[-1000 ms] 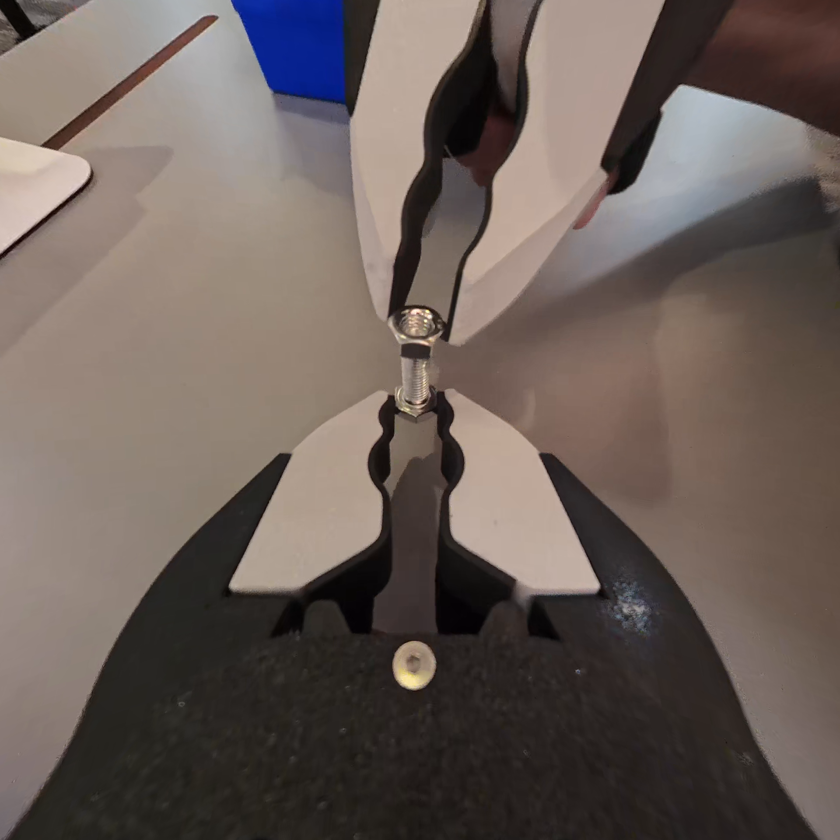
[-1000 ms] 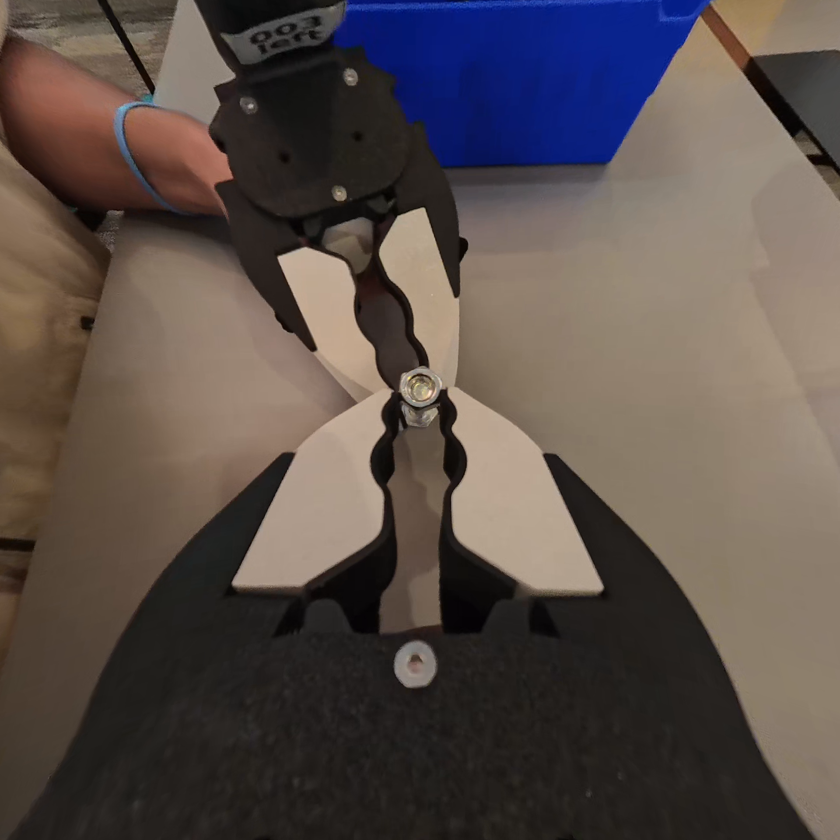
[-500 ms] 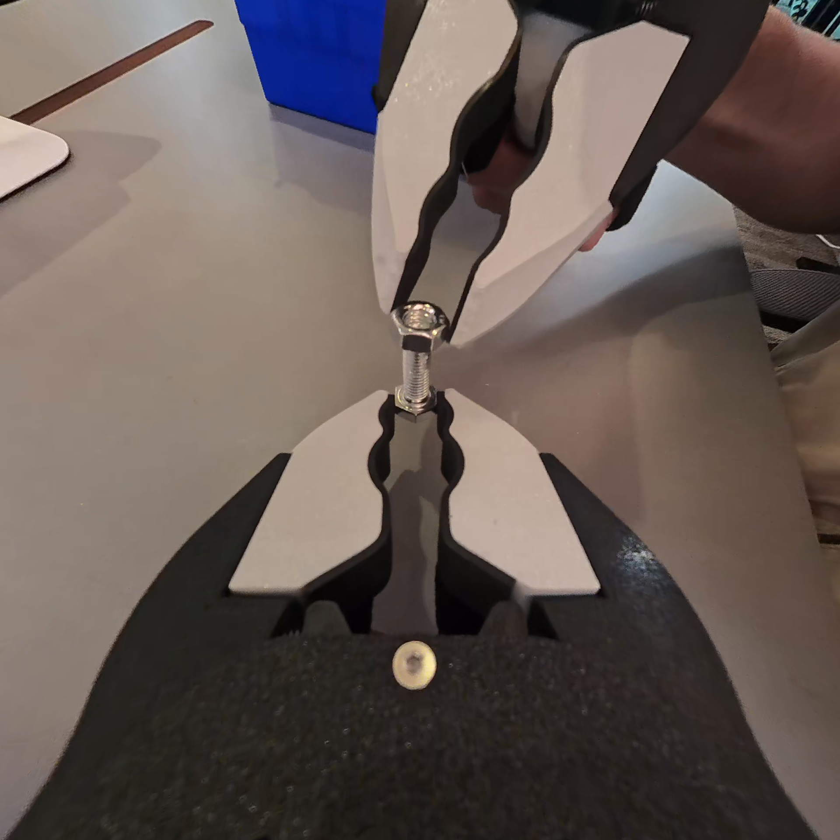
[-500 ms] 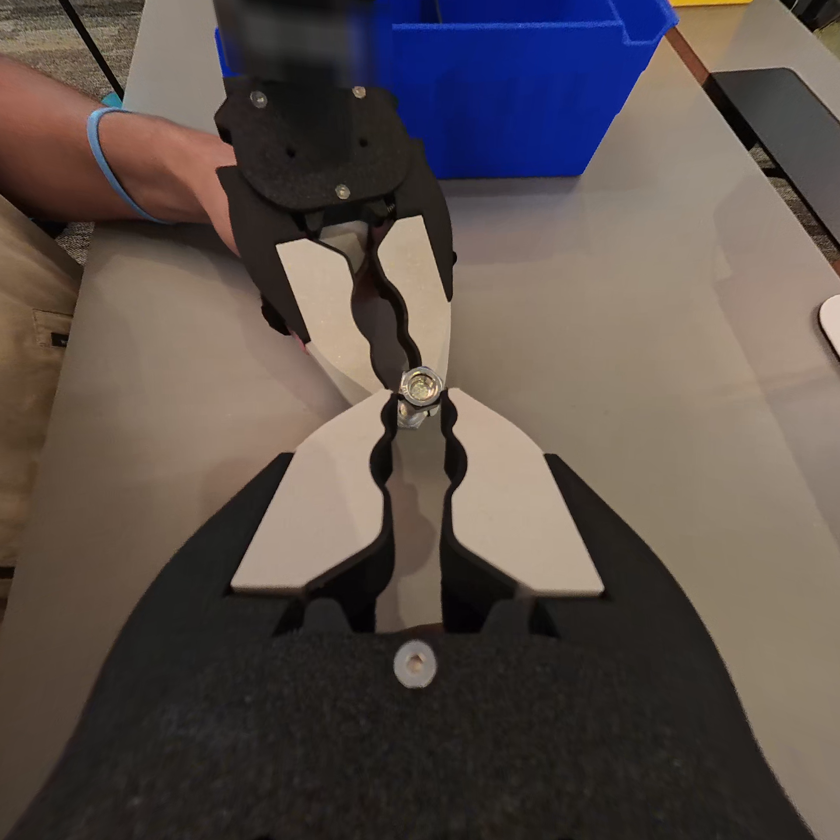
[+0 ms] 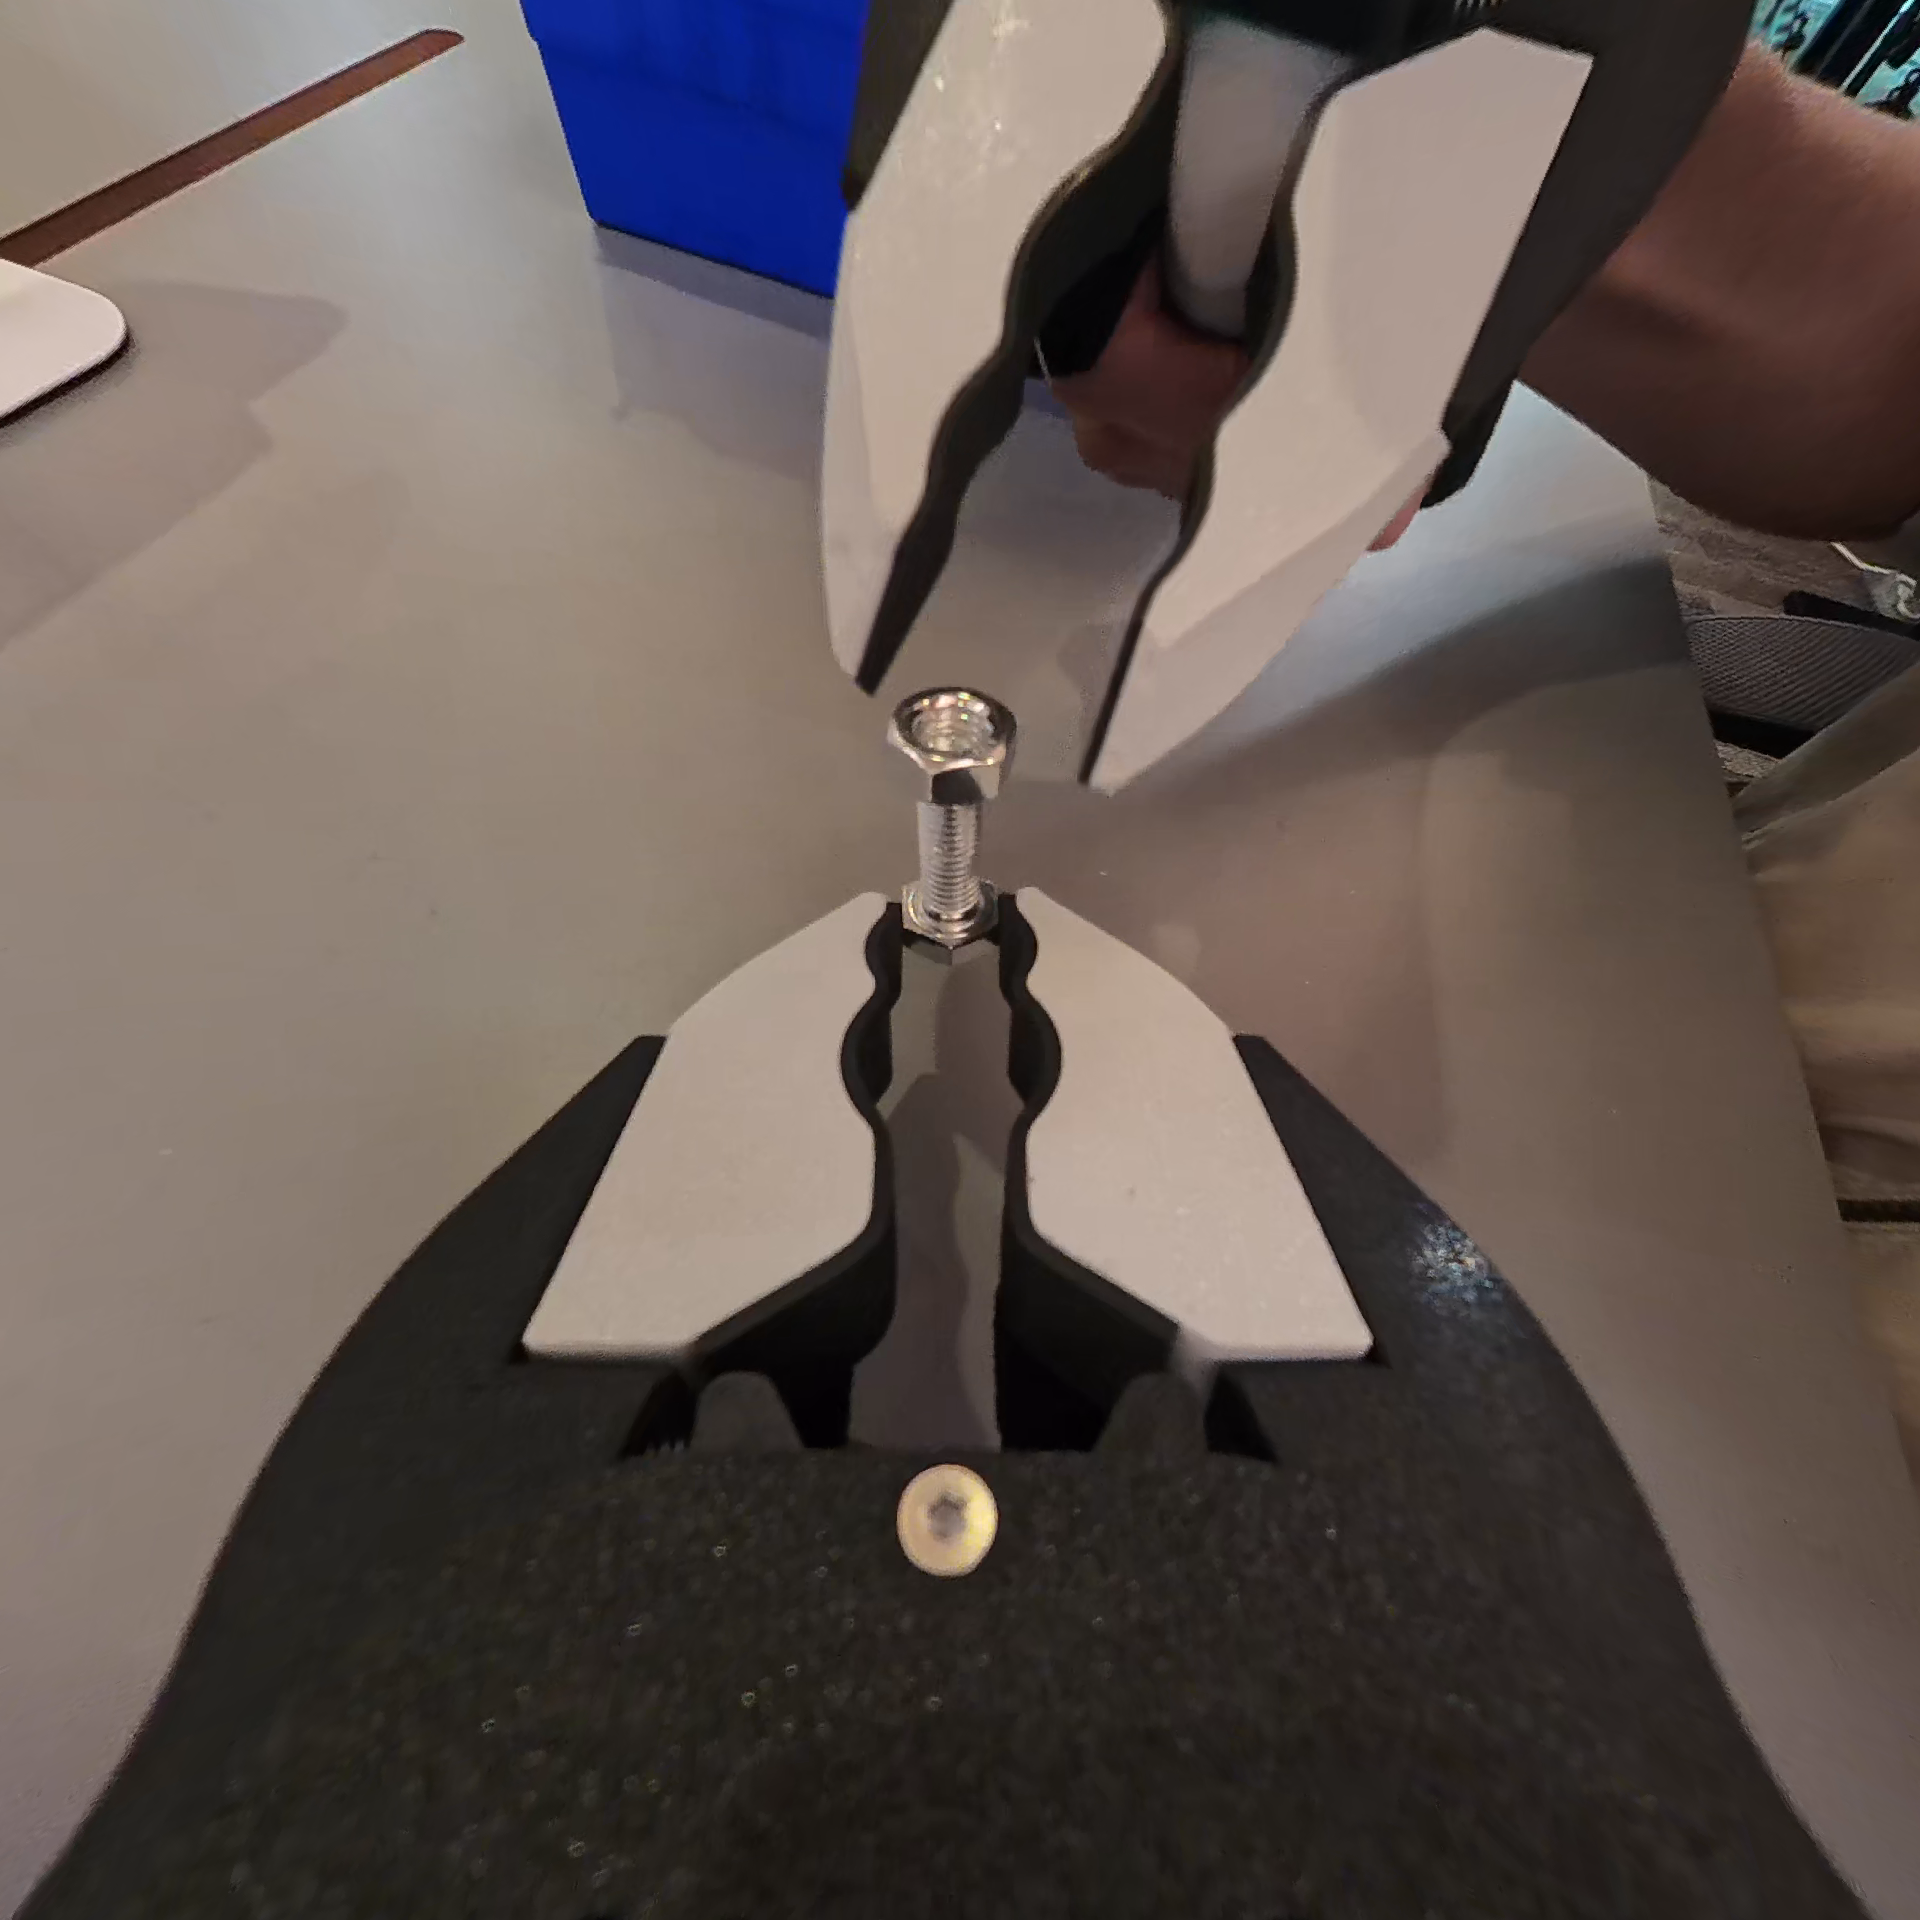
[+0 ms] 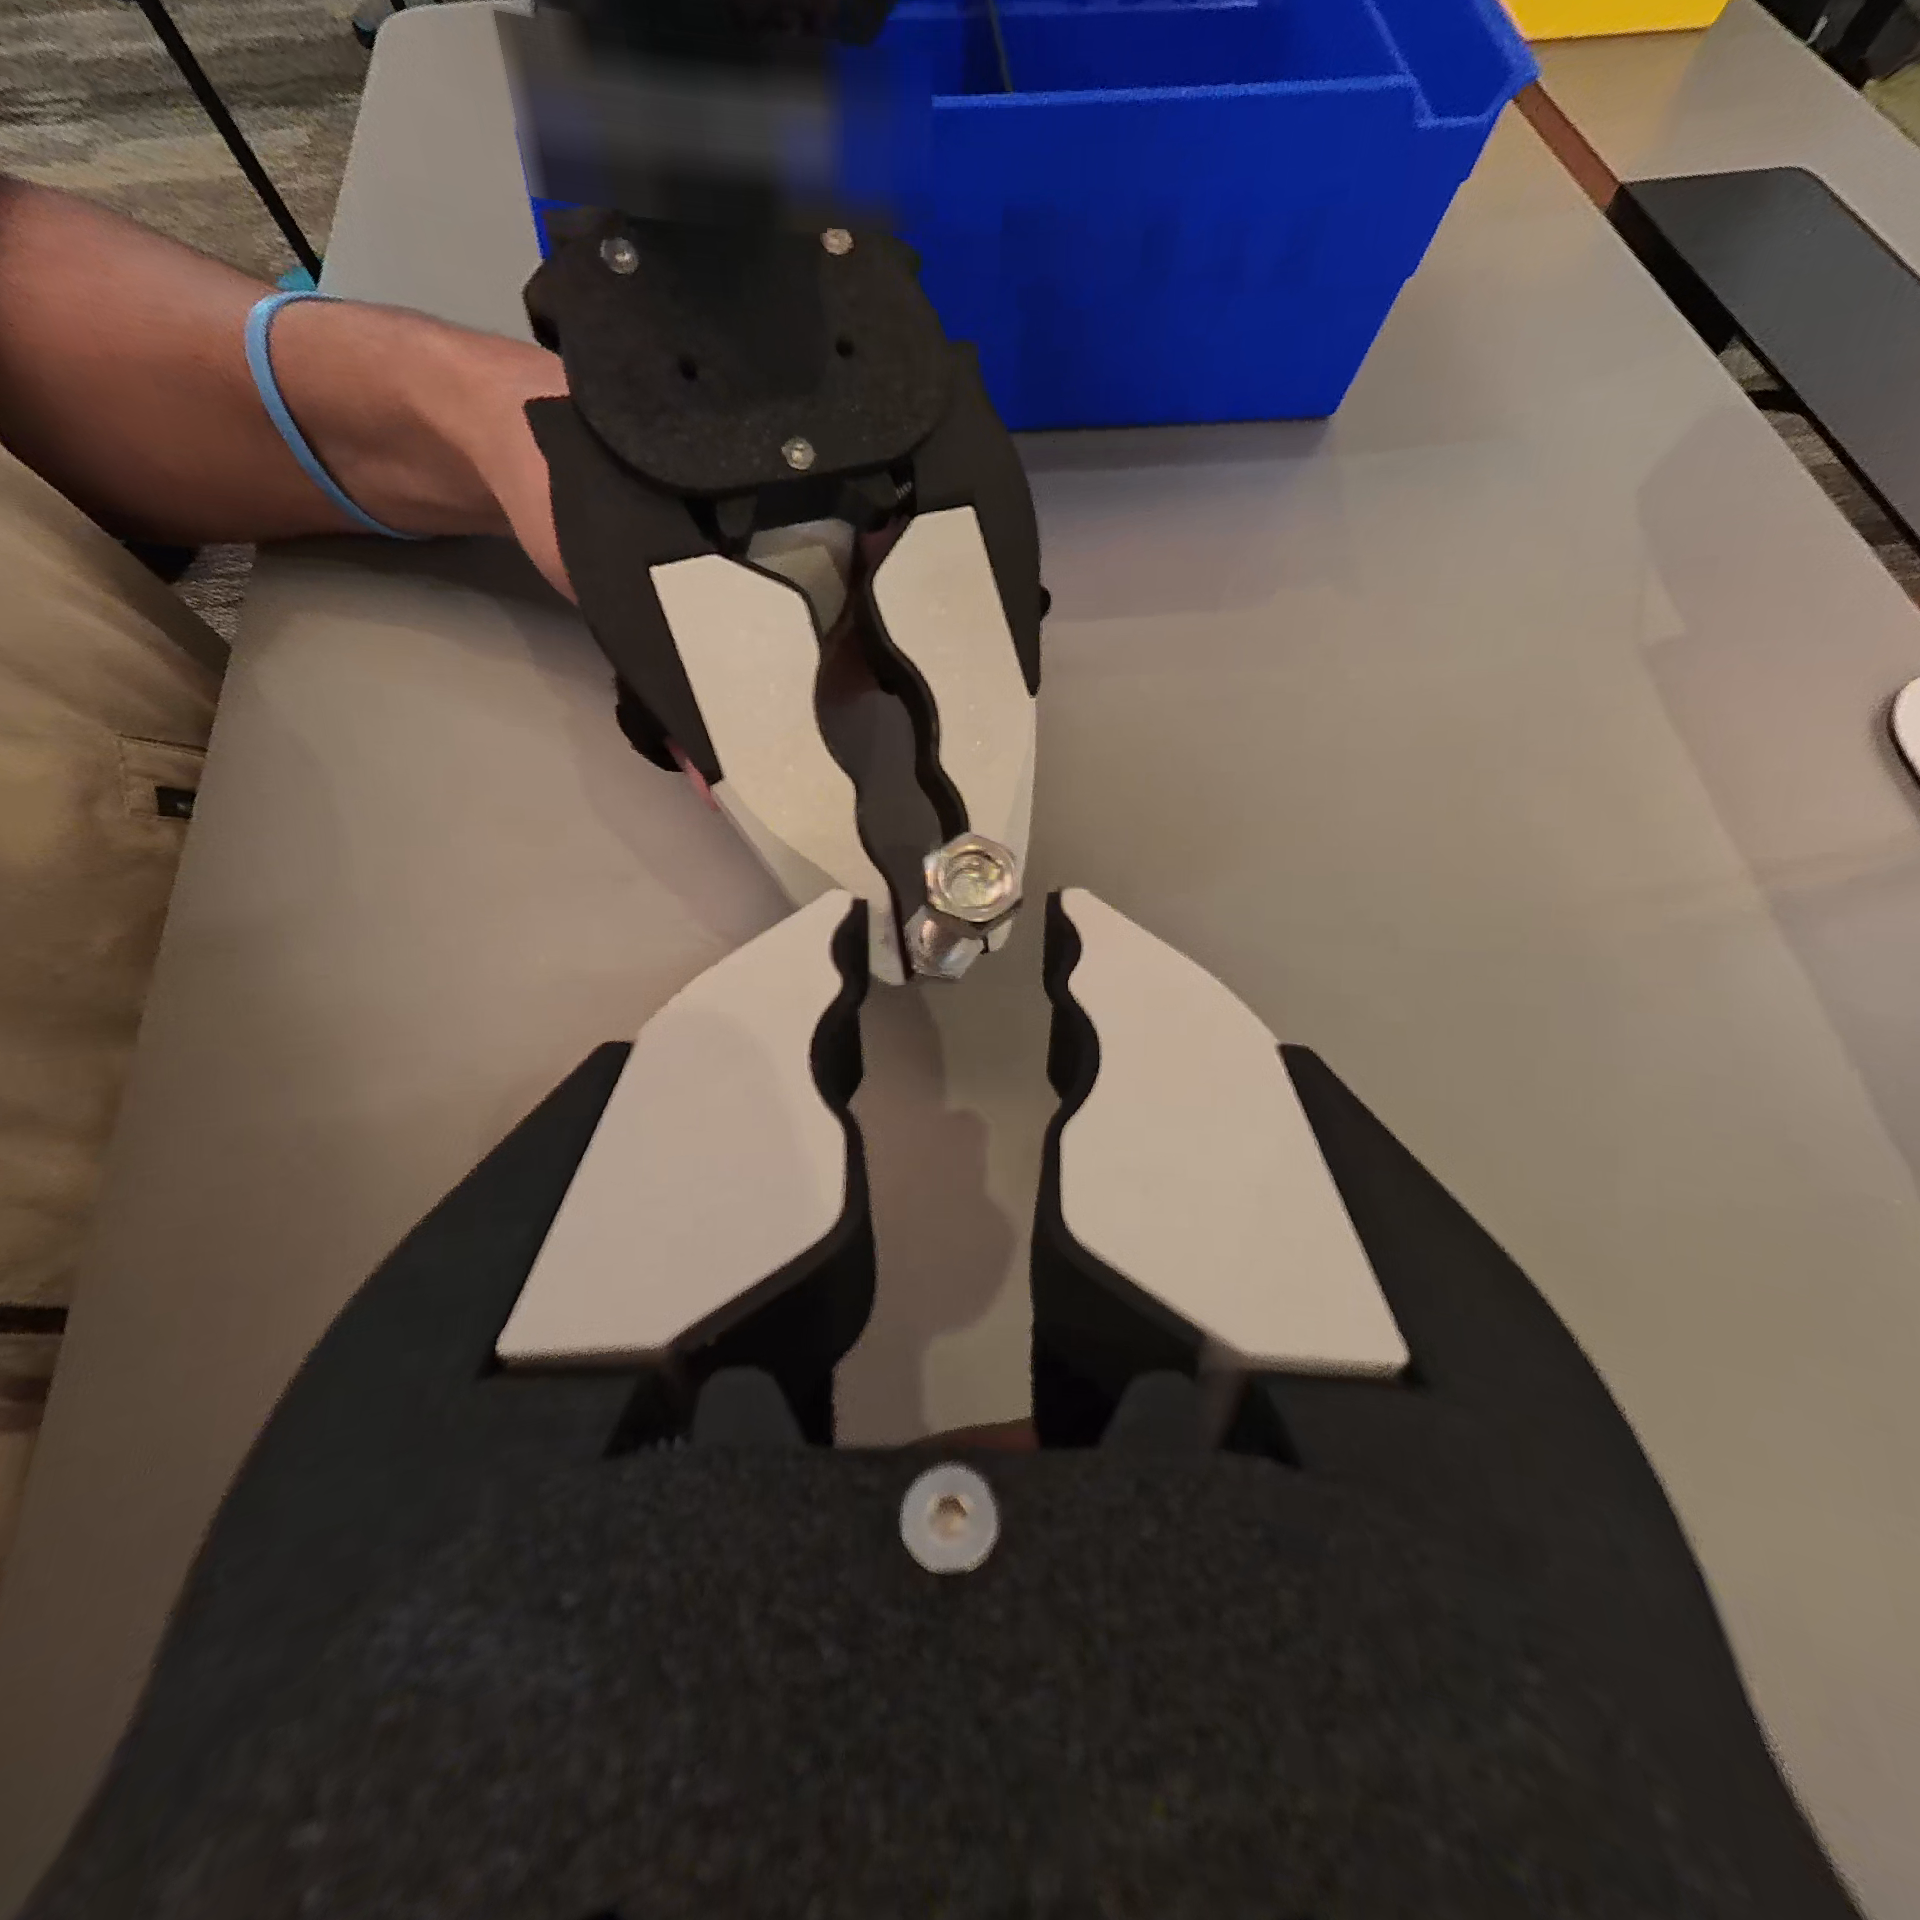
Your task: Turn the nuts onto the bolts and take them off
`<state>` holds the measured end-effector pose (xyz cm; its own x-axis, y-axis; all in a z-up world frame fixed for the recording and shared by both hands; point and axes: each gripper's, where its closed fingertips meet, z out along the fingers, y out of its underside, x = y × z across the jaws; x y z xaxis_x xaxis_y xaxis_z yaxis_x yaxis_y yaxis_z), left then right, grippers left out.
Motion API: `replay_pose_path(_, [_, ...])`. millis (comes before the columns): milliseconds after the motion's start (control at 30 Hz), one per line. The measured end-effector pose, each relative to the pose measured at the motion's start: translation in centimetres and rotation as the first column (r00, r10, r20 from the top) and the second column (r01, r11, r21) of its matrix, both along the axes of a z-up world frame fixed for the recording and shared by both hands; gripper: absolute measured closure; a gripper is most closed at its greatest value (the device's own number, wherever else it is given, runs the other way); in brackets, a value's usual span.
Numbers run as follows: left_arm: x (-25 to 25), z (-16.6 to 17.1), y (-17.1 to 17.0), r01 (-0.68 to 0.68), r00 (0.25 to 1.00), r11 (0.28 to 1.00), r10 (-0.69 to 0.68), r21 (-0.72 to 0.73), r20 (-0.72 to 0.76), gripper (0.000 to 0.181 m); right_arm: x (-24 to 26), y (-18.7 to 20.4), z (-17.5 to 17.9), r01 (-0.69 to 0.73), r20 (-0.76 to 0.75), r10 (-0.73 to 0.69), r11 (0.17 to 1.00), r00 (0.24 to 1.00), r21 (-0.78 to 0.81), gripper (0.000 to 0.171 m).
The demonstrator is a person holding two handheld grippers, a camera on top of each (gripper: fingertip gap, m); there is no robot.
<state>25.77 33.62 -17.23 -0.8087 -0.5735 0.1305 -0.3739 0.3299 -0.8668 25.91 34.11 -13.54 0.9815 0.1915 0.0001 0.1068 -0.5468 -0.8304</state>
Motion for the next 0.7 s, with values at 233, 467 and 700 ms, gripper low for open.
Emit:
replay_pose_path(233, [0.2,0.4,0.4,-0.016,1.000,0.999,0.016,-0.030,-0.001,0.164,-0.4,-0.3,0.2,-0.011,-0.011,0.011,1.000,1.000,0.013,0.141])
replay_pose_path(467, [-0.1,0.3,0.2,0.007,1.000,1.000,-0.007,-0.018,-0.003,0.164,-0.2,0.4,1.1,0.001,-0.016,0.000,0.998,1.000,0.064,0.138])
replay_pose_path(700, [-0.1,0.6,0.3,0.005,1.000,0.999,-0.005,-0.041,-0.002,0.164,-0.8,0.6,0.6,-0.009,-0.027,0.011,0.998,1.000,0.068,0.134])
